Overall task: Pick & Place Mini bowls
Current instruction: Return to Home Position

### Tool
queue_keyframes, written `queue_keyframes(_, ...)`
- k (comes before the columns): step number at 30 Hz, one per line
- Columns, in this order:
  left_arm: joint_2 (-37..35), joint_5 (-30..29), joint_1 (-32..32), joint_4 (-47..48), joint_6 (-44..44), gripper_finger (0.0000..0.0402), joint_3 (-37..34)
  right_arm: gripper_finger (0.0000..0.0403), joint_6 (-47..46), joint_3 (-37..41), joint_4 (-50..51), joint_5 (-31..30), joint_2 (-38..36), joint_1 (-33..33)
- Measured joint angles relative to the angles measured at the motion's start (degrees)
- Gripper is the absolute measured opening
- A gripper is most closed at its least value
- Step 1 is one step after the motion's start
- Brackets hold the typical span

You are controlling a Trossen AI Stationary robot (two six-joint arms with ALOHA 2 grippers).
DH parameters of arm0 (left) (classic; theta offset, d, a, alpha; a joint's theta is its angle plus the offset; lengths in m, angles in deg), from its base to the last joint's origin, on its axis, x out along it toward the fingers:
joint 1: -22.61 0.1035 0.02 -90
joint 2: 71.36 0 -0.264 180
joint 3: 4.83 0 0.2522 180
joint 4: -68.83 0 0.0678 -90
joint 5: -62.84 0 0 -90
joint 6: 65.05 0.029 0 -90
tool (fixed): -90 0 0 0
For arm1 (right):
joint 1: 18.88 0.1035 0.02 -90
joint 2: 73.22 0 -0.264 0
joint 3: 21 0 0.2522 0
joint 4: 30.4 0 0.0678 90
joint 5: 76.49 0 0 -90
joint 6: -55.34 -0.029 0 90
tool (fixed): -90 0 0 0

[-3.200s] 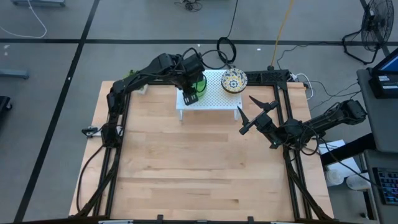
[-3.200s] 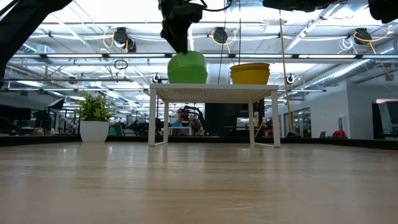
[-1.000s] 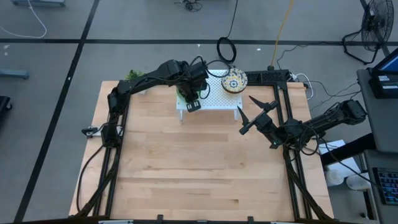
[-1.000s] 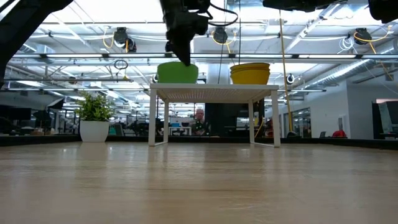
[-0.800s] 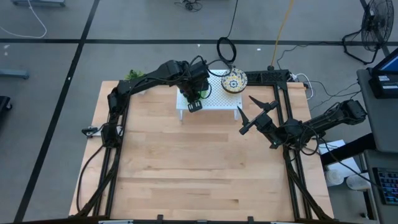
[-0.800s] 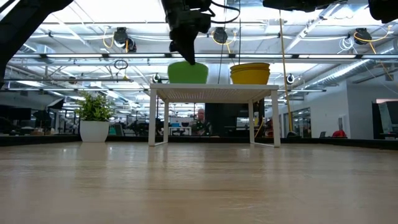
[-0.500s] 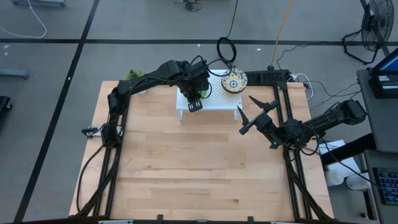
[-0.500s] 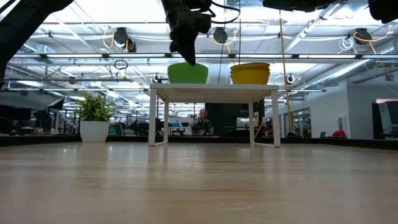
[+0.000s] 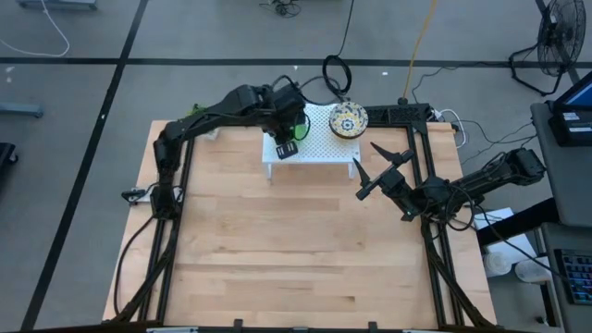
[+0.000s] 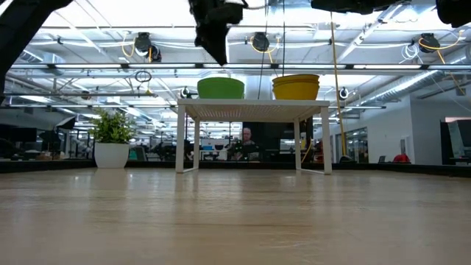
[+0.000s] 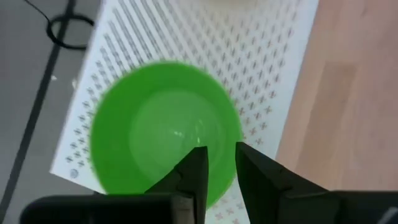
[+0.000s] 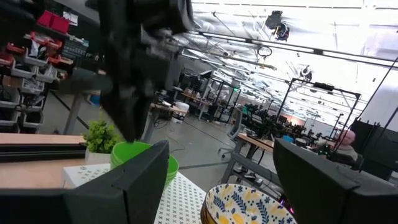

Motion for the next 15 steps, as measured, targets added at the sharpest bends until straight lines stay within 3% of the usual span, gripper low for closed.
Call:
queue_keyframes(4,-4.47,3.17,-0.11,-2.2,-2.03,0.0088,0.08,0.0274,0.32,-0.02,0.17,-1.44,0.0,0.02)
queue_keyframes(10,-16.64,21.94,-1.56,-8.94,3.84,0.0088,-1.84,0.0274,8.63,-0.01,-1.59,-15.67,-2.59,2.93)
queue_keyframes(12,-22.05,22.75,-3.06,-13.22,4.27,0.0088,-5.72,0.0274,7.7,-0.01,-1.01,-16.65,-4.19,4.86)
queue_keyframes(15,-31.52,16.41,-5.47,-20.55,3.76,0.0088,-17.32,0.0274,3.33,0.03,1.81,-14.19,-5.28,6.98)
